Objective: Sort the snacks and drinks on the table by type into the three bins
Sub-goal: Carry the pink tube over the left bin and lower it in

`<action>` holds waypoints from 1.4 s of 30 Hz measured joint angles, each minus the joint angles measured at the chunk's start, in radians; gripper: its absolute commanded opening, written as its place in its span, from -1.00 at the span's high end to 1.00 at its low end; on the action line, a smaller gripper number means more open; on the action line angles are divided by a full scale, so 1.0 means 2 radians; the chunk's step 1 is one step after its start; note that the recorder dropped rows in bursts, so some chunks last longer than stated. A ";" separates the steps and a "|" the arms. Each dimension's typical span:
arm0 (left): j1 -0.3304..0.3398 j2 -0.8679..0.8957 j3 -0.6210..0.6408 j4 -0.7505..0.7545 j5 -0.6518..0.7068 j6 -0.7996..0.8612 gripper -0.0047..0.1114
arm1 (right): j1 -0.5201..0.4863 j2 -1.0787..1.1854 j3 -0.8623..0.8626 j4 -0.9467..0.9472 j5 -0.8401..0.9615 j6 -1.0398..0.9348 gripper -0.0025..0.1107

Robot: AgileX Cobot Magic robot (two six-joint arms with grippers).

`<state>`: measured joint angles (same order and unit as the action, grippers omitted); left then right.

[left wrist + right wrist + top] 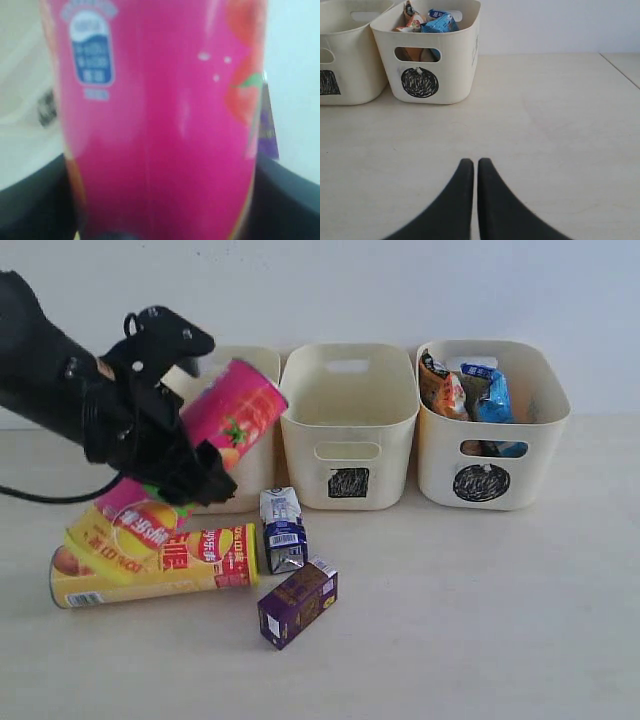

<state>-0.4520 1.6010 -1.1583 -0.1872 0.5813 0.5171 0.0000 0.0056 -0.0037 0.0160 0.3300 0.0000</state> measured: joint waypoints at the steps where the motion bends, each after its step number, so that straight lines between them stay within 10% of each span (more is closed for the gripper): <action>1: 0.000 0.000 -0.011 0.000 -0.007 -0.001 0.85 | 0.000 0.000 0.000 0.000 0.000 0.000 0.96; 19: 0.047 0.107 -0.135 -0.002 -0.318 -0.031 0.85 | 0.000 0.000 0.000 0.001 0.000 0.000 0.96; 37: 0.068 0.274 -0.238 -0.045 -0.333 -0.035 0.84 | 0.000 0.000 0.000 0.002 0.000 0.000 0.96; 42: 0.075 0.290 -0.238 -0.051 -0.327 -0.035 0.29 | 0.000 0.000 0.000 0.002 0.000 0.000 0.96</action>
<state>-0.3024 2.1806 -1.6351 -0.2888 -0.0729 0.4471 0.0000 0.0056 -0.0037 0.0198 0.3300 0.0000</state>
